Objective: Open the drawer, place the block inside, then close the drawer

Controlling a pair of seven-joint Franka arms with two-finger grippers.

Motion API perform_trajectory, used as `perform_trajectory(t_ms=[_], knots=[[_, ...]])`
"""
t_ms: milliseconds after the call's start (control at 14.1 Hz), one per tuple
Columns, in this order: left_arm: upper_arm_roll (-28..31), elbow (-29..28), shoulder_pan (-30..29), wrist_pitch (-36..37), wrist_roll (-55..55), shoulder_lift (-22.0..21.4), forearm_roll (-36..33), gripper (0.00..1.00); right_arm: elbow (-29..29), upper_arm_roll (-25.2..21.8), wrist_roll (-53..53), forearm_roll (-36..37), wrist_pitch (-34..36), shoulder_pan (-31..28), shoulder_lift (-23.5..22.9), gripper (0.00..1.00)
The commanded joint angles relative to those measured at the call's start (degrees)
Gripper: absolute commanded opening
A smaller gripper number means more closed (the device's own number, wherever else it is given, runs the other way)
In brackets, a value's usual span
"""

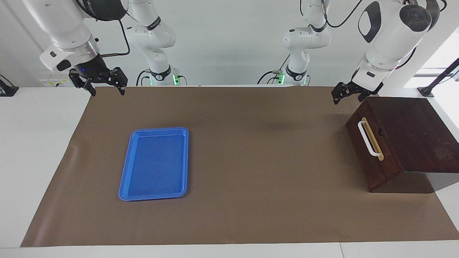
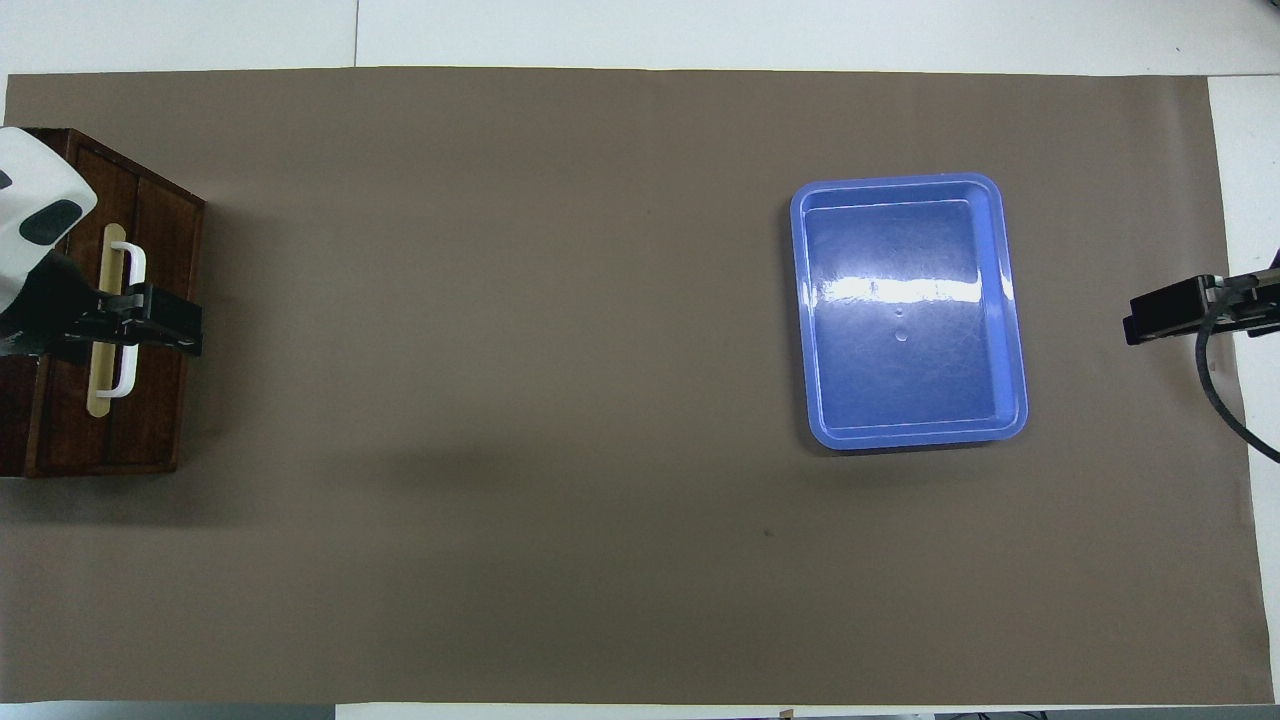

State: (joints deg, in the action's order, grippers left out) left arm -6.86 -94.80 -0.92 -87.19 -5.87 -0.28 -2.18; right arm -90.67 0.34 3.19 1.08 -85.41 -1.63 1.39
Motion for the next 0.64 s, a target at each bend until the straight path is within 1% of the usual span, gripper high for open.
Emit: perform_trajectory(t_ms=[0, 212, 566], knots=[[-0.6, 1.5, -1.0, 1.4, 1.3, 0.5, 0.5, 1.00, -0.7, 0.2, 1.2, -0.9, -0.6, -0.3, 0.6, 1.00], [-0.2, 1.5, -1.6, 0.6, 5.9, 0.4, 0.4, 1.00, -0.7, 0.2, 1.2, -0.9, -0.5, -0.3, 0.6, 1.00], [0.7, 1.6, -1.5, 0.5, 5.3, 0.4, 0.6, 1.00, -0.7, 0.3, 1.2, -0.9, -0.6, -0.2, 0.6, 1.00]])
